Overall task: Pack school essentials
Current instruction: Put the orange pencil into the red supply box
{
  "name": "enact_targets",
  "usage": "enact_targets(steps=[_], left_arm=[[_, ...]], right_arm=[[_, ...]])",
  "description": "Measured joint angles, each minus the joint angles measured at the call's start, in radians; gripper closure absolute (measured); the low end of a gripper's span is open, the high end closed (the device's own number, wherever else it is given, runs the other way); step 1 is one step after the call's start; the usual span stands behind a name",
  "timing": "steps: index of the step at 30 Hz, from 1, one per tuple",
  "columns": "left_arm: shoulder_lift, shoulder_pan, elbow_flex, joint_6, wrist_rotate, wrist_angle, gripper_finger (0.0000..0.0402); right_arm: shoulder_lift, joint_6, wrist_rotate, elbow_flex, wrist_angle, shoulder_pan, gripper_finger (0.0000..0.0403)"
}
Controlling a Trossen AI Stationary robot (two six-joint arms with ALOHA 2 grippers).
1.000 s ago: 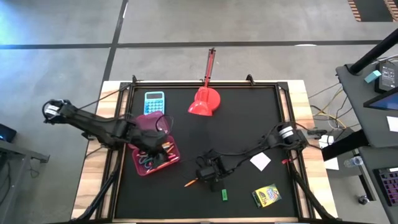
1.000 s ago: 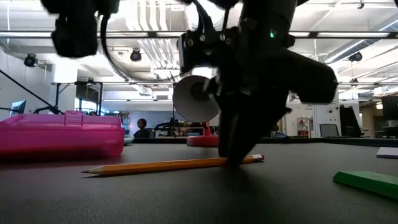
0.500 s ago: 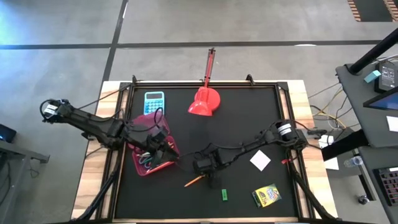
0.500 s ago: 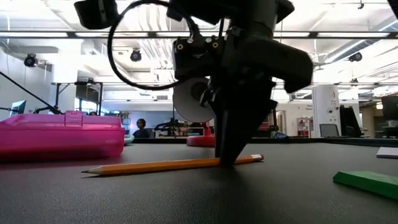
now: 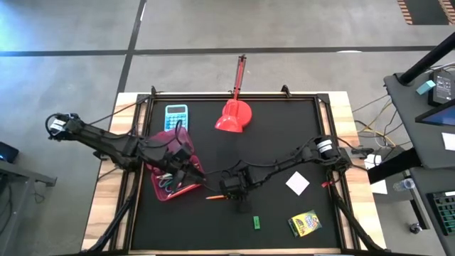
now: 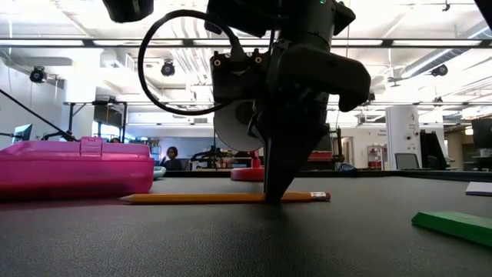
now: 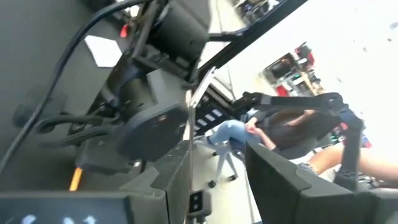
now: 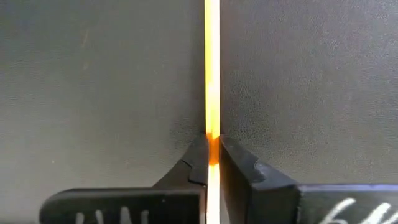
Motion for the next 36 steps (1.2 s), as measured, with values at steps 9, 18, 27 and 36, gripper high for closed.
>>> enact_targets(steps=[9,18,27,36], left_arm=[[-0.059,-0.042,0.0,0.052,0.014,0.032,0.0269],[-0.089,-0.106,-0.001,0.139,0.021,0.031,0.0269],[-0.088,-0.119,-0.001,0.33,-0.017,0.031,0.0269],[-0.088,-0.108,-0.001,0.533,-0.528,0.085,0.0269]], right_arm=[[-0.138,0.005,-0.047,-0.011,-0.059,0.006,0.0393],[-0.368,0.112,0.031,-0.019,-0.081,0.005,0.0392],[-0.573,0.203,0.395,-0.013,-0.071,0.001,0.039],[-0.627,0.085,0.626,0.001,0.202,0.001,0.039]])
